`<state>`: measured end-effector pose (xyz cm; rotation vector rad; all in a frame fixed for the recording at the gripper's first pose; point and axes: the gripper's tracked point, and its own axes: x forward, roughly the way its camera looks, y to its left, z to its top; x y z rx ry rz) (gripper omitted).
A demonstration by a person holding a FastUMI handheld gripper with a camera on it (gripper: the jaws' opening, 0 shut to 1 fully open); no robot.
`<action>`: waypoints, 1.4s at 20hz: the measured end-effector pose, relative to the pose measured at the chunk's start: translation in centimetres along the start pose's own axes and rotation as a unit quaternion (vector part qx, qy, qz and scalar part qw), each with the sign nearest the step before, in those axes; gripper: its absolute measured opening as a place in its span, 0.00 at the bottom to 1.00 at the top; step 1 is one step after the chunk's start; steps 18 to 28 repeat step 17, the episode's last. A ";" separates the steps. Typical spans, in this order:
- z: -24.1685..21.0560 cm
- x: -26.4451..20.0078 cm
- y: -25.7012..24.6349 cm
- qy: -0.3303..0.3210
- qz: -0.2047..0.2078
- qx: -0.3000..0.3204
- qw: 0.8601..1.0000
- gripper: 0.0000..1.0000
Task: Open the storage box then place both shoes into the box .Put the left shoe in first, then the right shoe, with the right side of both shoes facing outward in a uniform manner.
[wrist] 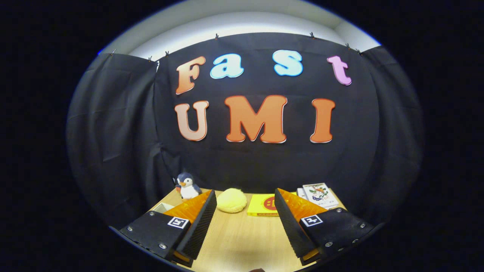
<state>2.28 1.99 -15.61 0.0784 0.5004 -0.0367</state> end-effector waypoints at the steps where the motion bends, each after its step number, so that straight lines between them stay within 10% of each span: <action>1: 1.2 -0.5 -1.1 -0.025 -0.006 -0.003 1.000 0.93; 10: 6.0 -4.8 -7.4 -0.144 -0.046 -0.013 0.988 0.96; 28: 6.6 -5.6 -7.9 -0.150 -0.056 -0.010 0.987 0.97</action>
